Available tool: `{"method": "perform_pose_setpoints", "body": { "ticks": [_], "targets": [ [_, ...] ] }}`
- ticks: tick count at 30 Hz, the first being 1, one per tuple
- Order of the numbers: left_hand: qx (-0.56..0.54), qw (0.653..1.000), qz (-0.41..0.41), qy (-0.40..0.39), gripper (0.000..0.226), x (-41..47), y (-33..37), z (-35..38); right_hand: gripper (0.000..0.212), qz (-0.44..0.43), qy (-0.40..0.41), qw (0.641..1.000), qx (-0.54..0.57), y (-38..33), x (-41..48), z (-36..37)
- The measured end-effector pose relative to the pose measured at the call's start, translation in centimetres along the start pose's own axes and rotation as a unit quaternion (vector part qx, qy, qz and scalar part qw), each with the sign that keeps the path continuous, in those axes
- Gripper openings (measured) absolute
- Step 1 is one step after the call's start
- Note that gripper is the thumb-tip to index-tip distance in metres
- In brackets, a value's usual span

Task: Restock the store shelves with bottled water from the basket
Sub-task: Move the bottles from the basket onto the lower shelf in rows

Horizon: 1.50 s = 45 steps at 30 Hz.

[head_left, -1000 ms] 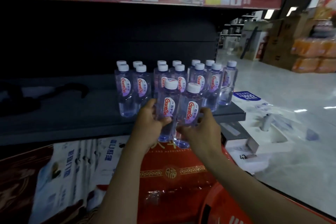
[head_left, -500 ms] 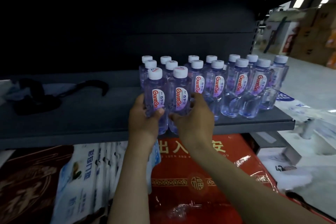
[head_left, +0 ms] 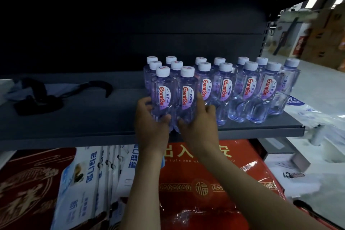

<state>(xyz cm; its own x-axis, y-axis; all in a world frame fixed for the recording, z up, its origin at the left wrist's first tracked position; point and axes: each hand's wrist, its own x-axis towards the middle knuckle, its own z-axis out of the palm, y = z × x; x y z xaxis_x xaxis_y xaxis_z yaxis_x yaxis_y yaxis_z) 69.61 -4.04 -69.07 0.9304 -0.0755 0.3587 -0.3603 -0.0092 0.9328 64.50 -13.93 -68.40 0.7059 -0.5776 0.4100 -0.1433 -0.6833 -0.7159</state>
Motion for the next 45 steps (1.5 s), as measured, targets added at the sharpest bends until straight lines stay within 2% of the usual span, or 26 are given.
{"method": "perform_pose_setpoints", "body": {
  "ticks": [3,6,8,13,19,27,30,32,34,38,41,43,45],
  "targets": [
    [0.044,0.999,0.007,-0.003,0.066,-0.5,-0.4,-0.3,0.085,-0.010,-0.010,0.999,0.046,0.5,-0.6,-0.6],
    [0.067,0.998,0.020,0.004,0.064,-0.9,-0.7,-0.3,0.056,-0.003,0.020,0.996,0.092,0.9,-1.2,-0.4],
    [0.064,0.998,0.024,0.010,0.055,-1.1,-0.8,-0.3,0.047,-0.004,0.027,0.997,0.075,1.1,-1.3,0.0],
    [0.078,0.996,0.032,0.042,0.041,-0.7,-1.3,0.0,0.049,-0.010,0.033,0.999,0.015,0.6,-0.6,0.6],
    [0.065,0.995,0.051,0.055,0.040,0.0,-2.1,0.6,0.053,0.001,0.033,0.999,0.003,0.1,0.4,1.8],
    [0.085,0.996,0.041,-0.002,0.049,0.7,-2.6,0.1,0.059,0.009,0.037,0.999,-0.001,0.0,1.1,3.0],
    [0.118,0.992,0.037,-0.020,0.061,0.7,-2.7,0.2,0.053,0.004,0.013,0.999,0.032,0.1,0.8,2.4],
    [0.161,0.986,0.035,-0.030,0.072,0.3,-2.3,0.4,0.052,-0.019,-0.008,1.000,0.017,0.1,0.1,1.3],
    [0.233,0.972,0.030,-0.029,0.078,-0.4,-1.6,0.6,0.055,-0.050,-0.027,0.998,-0.017,0.2,-0.7,-0.2],
    [0.408,0.910,0.000,-0.073,0.083,-3.1,0.9,1.2,0.059,-0.072,-0.085,0.984,-0.138,1.3,-2.3,-4.2],
    [0.453,0.880,0.087,-0.112,0.078,-6.8,2.2,2.4,0.060,-0.054,-0.110,0.973,-0.195,2.9,-4.2,-8.0],
    [0.482,0.848,0.154,-0.158,0.075,-9.8,2.4,3.2,0.062,-0.035,-0.115,0.965,-0.232,4.5,-5.9,-10.7],
    [0.501,0.823,0.162,-0.211,0.076,-12.4,2.7,4.4,0.064,-0.009,-0.108,0.961,-0.256,6.5,-7.8,-13.2]
  ]
}}
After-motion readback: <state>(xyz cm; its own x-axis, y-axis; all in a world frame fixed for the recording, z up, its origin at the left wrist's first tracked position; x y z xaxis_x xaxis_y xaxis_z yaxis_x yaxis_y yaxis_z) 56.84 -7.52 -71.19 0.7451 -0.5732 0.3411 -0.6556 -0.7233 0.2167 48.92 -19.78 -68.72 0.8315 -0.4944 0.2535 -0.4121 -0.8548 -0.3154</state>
